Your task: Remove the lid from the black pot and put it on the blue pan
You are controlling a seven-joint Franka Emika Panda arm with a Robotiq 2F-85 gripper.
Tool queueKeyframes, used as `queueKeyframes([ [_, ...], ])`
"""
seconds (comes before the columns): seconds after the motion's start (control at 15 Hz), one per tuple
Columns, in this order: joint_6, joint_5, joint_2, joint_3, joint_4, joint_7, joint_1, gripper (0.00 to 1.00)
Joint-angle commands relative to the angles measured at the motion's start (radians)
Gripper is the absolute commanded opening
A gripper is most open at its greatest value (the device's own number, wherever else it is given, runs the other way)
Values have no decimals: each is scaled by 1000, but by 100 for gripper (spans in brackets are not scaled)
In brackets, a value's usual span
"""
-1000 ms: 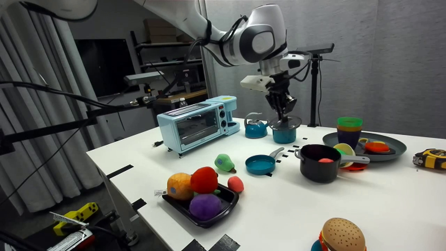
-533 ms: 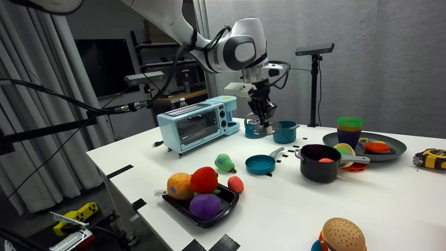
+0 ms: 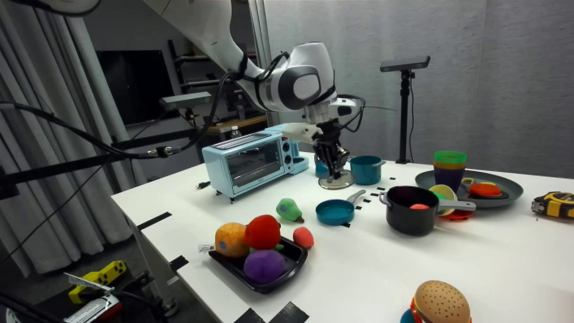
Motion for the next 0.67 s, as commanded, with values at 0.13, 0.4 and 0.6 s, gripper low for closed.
queueKeyframes([
  [0.13,81,-17,-66,-9,-132,-12,2,4],
  [0.4,116,-22,-77,-14,-180,-11,2,4],
  [0.6,145,-19,-63,-12,-197,-13,0,4],
])
